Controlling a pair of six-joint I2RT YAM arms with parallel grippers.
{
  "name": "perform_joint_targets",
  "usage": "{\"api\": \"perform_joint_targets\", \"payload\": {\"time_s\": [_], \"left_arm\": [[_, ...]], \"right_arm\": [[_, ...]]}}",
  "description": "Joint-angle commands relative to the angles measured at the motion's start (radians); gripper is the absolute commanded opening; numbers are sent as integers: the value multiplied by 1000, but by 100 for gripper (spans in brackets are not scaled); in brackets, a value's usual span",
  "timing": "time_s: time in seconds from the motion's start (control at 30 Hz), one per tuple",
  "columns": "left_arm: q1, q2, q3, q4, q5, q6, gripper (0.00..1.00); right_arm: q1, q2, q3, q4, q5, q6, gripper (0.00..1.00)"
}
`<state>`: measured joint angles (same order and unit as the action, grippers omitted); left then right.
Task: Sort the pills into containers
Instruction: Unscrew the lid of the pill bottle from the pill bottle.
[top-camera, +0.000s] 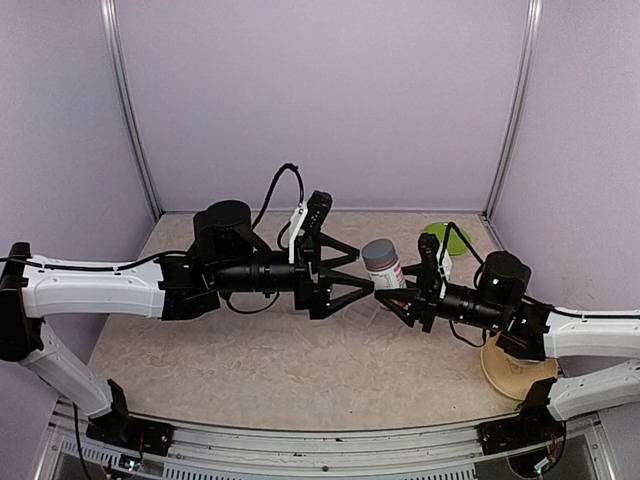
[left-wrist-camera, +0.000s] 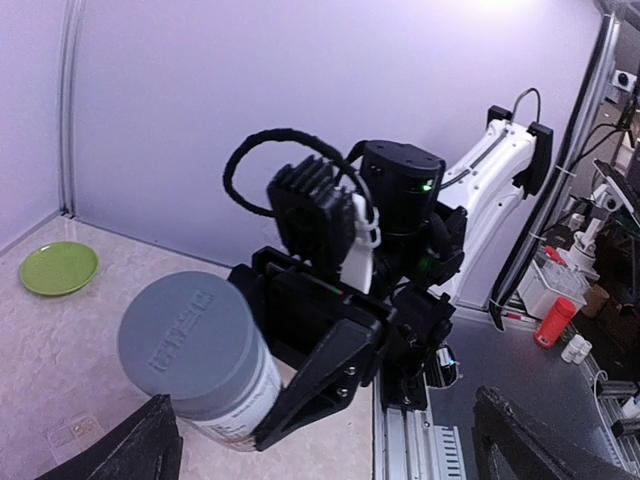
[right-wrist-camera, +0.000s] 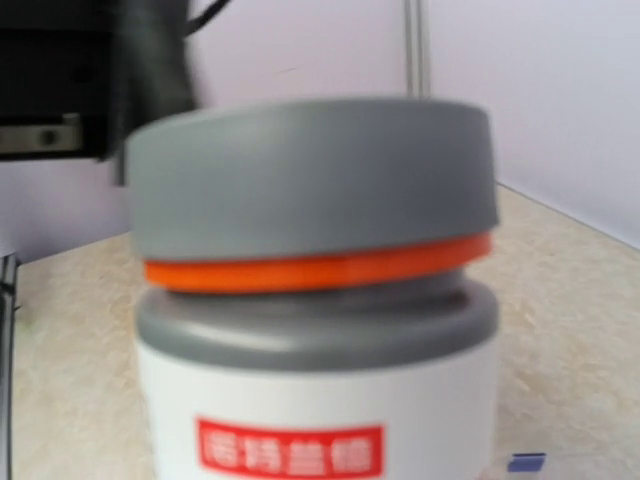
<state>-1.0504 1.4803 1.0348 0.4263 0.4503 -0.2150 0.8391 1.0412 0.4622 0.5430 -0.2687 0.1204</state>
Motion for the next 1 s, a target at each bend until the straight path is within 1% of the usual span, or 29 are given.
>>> {"api": "perform_joint_targets", "payload": {"time_s": [0.0, 0.2, 0.4, 0.63, 0.7, 0.97], "left_arm": [[10, 14, 55, -75, -102, 2, 99], [10, 48, 94, -91, -94, 9, 99], [10, 75, 121, -104, -53, 15, 98], [10, 90, 126, -121, -61, 20, 96], [11, 90, 124, -119, -67, 22, 93], [13, 94, 123, -112, -56, 20, 74]], "right_arm": [[-2, -12, 4, 13, -85, -30, 27], [6, 16, 10, 25, -146, -39, 27], [9, 29, 19, 23, -156, -41, 27], [8, 35, 26, 23, -170, -45, 27], [9, 38, 30, 23, -175, -46, 27], [12, 42, 24, 31, -176, -41, 27]]}}
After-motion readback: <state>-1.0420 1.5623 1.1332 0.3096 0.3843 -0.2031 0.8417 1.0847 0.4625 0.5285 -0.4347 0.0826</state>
